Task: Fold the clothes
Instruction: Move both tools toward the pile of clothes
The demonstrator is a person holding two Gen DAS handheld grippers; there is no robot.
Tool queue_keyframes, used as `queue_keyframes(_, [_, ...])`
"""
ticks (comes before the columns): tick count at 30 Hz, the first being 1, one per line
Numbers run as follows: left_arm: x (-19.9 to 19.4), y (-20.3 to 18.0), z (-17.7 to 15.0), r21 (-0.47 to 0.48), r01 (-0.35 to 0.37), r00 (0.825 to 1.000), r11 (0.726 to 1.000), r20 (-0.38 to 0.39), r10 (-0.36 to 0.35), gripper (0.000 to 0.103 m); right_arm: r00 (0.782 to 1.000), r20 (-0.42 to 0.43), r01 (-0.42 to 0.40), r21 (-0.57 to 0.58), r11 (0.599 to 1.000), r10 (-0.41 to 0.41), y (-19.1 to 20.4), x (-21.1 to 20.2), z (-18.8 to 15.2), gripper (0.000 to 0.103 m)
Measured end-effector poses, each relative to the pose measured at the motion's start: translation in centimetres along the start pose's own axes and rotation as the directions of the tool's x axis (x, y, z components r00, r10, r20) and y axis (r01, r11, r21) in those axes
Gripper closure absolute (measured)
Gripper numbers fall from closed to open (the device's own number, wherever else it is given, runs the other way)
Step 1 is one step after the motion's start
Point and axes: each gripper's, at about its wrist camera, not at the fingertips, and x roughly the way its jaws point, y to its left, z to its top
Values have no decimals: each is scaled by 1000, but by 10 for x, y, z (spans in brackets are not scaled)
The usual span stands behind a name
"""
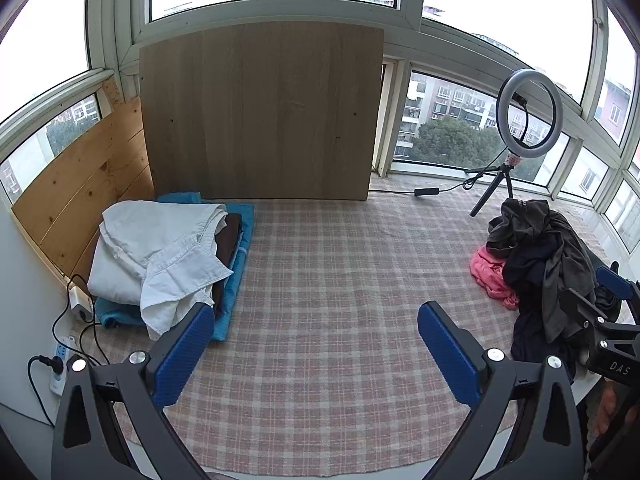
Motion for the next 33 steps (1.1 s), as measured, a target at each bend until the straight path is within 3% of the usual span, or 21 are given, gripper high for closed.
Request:
queue_keyframes(19, [14, -17, 13, 46, -19, 1000, 999, 26, 18, 1, 999, -8, 31, 58, 998, -31, -35, 14, 5, 0])
queue_keyframes(33, [31, -77, 29, 132, 20, 999, 991, 32, -25, 1, 991, -10, 131, 133, 982, -130, -112, 27, 9, 0])
